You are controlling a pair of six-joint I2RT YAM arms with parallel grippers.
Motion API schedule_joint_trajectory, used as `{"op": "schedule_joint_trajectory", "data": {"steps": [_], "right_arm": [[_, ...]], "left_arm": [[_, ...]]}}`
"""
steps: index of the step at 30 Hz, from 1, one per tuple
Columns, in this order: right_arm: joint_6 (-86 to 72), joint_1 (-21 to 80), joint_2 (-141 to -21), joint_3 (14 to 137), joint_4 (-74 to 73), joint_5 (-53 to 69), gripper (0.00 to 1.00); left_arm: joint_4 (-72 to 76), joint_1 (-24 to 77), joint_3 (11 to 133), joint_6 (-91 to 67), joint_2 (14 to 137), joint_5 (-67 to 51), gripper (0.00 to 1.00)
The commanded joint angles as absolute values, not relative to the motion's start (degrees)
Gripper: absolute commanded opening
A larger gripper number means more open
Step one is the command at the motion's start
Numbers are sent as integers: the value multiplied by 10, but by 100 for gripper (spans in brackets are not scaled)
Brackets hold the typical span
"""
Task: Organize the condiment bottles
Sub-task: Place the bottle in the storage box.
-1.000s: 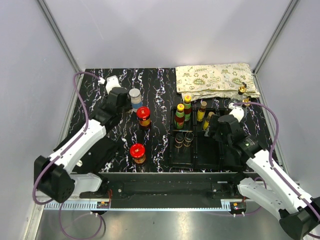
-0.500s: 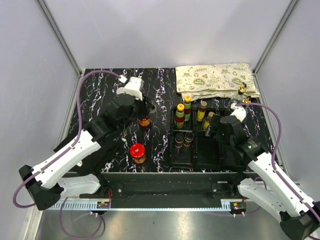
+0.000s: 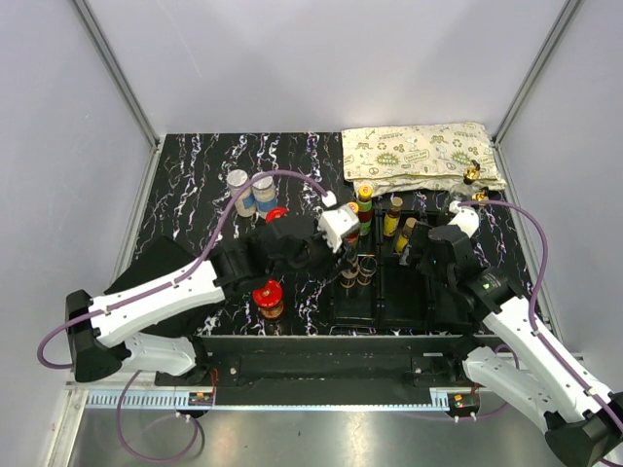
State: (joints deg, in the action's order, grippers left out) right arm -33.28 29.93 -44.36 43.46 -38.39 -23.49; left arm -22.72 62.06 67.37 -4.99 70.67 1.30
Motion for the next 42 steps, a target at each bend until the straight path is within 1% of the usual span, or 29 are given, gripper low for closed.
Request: {"op": "schedule_joint_trajectory", "data": {"steps": [1,4,11,16,18,22,29,36,40,42], "right_arm": [[-332,297,-442,446,-374,-257,100],[-332,298,-446,447,-374,-258,100],[-332,297,-450,450,-373,-258,100],[-333,297,-446,446,-373,-258,100],[-334,297,-444,445,-373,-258,100],[-333,297,-443,444,-373,-258,100],[-332,297,-444,441,-373,-260,100],[-331,297,-442,439,-373,-262,100],[-330,297,-443,439,-373,-264,100],[-330,297,-443,439,-374,-265,100]], "left_arm": [[-178,650,666,24,695,-109,0],[-178,656,656,33,700,-140,0],[-177,657,647,30,736,-121,0],[-156,656,646,19,776,-120,2],[-145,657,645,13,789,-109,4],[-131,657,647,-19,834,-71,4],[-103,657,645,-33,877,-60,0],[-57,656,628,-49,899,-16,0],[-46,656,621,-63,914,-3,2],[-45,657,621,-66,918,-3,5]]}}
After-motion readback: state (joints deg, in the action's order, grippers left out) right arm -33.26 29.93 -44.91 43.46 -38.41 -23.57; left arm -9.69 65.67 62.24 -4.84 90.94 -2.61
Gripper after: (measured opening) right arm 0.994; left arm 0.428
